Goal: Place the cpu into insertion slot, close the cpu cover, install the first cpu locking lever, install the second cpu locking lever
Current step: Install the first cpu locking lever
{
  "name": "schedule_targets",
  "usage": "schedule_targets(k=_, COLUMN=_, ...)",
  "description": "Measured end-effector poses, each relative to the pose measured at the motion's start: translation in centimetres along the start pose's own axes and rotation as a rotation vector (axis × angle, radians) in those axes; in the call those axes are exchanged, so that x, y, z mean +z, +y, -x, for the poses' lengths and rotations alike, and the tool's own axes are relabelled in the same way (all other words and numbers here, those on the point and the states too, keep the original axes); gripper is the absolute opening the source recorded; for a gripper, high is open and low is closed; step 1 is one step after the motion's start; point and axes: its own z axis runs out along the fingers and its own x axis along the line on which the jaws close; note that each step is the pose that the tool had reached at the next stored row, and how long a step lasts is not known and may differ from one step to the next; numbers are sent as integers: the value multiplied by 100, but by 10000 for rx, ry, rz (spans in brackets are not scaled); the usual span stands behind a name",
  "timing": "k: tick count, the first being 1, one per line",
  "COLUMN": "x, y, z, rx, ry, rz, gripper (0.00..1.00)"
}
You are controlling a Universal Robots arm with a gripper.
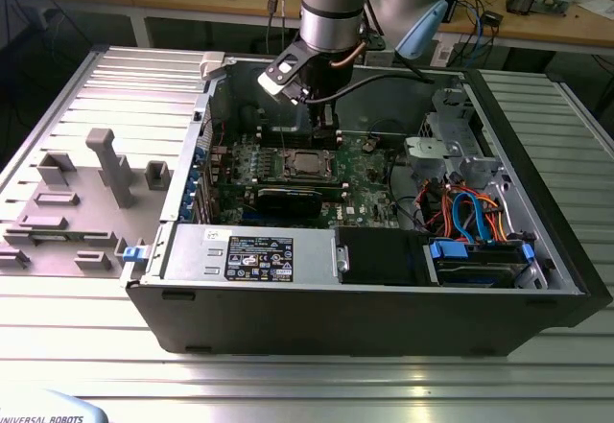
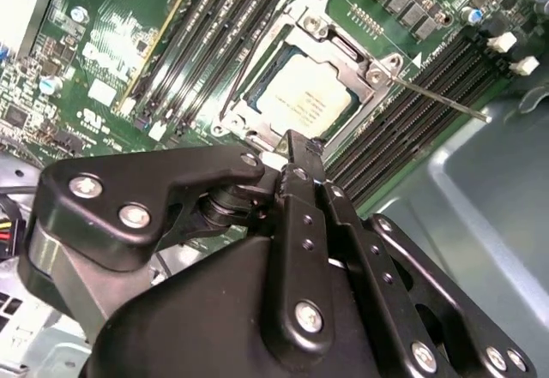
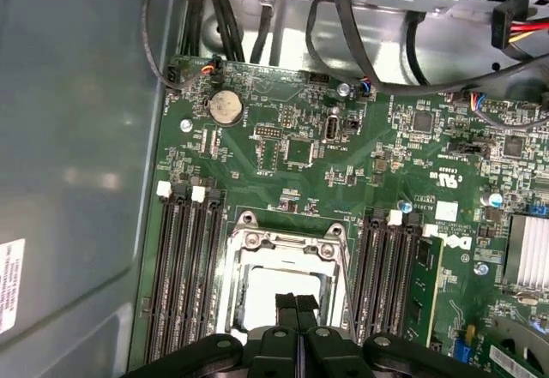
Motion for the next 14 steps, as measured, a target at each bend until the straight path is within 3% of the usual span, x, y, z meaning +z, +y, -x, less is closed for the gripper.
schedule_targets(k=4, x=-24, y=1, z=-1, rx=-334, ry=6, rz=1, gripper=11)
schedule_targets(k=14, x=-25, y=0, z=0, rx=-2731, ry=27, rz=-5, gripper=11)
